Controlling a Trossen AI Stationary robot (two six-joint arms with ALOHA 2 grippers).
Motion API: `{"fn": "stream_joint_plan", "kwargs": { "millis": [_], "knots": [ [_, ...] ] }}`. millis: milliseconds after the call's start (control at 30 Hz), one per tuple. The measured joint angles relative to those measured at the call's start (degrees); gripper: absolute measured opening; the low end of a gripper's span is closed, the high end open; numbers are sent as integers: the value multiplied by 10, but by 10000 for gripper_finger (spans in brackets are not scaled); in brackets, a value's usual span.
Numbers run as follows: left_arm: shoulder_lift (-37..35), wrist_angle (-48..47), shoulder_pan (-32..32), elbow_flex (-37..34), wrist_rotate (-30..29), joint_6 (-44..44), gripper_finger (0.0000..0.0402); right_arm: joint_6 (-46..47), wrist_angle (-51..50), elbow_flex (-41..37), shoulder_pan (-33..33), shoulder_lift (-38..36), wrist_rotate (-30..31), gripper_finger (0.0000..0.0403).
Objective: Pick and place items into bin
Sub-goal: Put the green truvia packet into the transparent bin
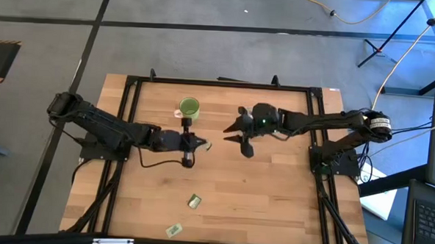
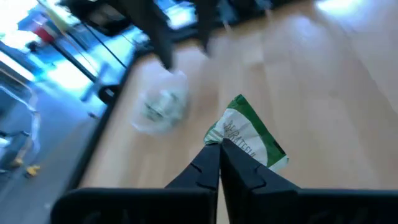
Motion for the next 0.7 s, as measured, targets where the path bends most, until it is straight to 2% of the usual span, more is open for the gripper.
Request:
{"fn": "stream_joint_plan", "kwargs": {
  "millis": [133, 200, 433, 700],
  "knots": [
    [0, 76, 14, 0, -41, 51, 3, -1, 17, 0, 26, 0, 79, 174],
    [0, 116, 17, 0, -67, 74, 3, -1, 21, 0, 31, 0, 98, 189],
    [0, 211, 29, 1, -117, 131, 3, 17, 64, 0, 33, 0, 100, 215],
    [0, 277, 34, 1, -120, 168, 3, 17, 157, 0, 33, 1, 102, 217]
  ]
}}
